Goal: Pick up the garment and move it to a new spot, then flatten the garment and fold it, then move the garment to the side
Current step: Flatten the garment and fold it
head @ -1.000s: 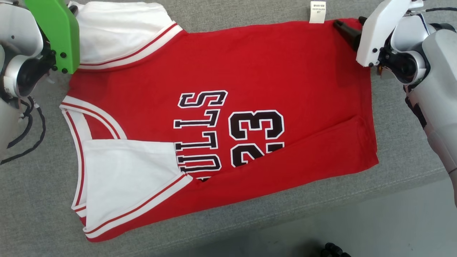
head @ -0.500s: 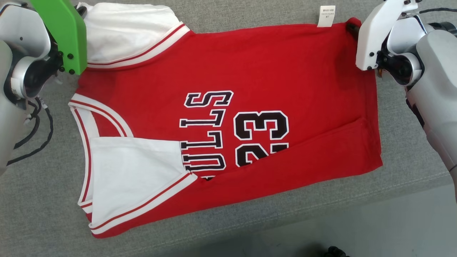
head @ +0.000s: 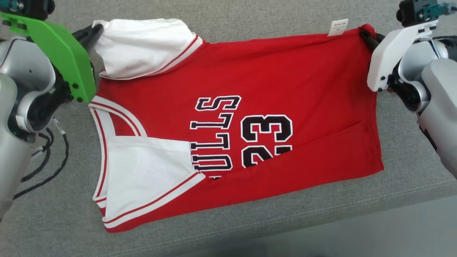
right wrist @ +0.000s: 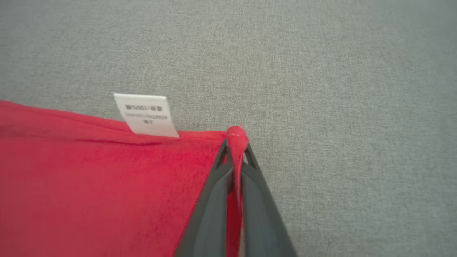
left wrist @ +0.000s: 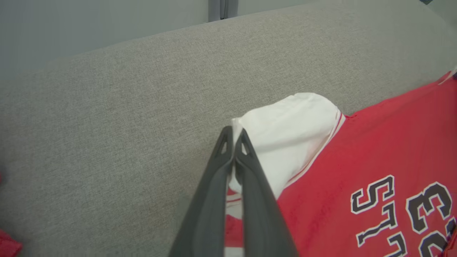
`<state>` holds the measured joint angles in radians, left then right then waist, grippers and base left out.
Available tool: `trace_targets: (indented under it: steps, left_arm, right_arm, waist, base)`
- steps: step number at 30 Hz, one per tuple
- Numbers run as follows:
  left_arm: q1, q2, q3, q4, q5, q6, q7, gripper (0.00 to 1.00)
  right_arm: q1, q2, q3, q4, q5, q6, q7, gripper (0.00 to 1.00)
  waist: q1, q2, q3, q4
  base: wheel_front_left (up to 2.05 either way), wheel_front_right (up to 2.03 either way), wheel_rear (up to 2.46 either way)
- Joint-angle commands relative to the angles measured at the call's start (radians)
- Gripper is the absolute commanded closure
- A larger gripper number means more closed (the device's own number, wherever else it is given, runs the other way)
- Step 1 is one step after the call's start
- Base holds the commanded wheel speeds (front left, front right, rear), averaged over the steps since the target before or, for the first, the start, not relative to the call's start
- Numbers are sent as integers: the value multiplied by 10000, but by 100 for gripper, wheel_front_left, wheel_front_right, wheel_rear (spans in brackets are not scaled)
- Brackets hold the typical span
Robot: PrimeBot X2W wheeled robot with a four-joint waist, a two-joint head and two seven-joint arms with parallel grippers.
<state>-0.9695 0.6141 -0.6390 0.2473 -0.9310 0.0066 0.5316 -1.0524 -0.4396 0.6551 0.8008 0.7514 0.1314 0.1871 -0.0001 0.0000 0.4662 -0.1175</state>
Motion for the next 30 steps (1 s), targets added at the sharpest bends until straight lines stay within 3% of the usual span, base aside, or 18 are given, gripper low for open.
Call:
trace_targets:
  steps: [1,12,19,30]
  left_arm:
    - [303,91,73,-287,-53,-54,-190,100]
    - [1990,683,58,-1967,-448,-320,-774,100]
    - [3879,1218,92,-2765,-845,-164,-1396,100]
    - [5553,1101,-259,-3099,-1187,24,-1868,100]
  right_arm:
    - [268,-261,208,-198,175,-14,-298,100]
    - [1358,-1630,2077,-1987,851,-14,-1697,100]
    - [1880,-2662,3527,-2880,1178,-14,-2485,100]
    - [1426,-3347,5749,-2967,426,-14,-3233,100]
  waist:
    - [1,0,-279,163]
    - [1,0,-1153,229]
    - [1,0,-1644,162]
    - [1,0,-1938,227]
  base:
    - [0,0,0]
    - [0,0,0]
    - [0,0,0]
    - [0,0,0]
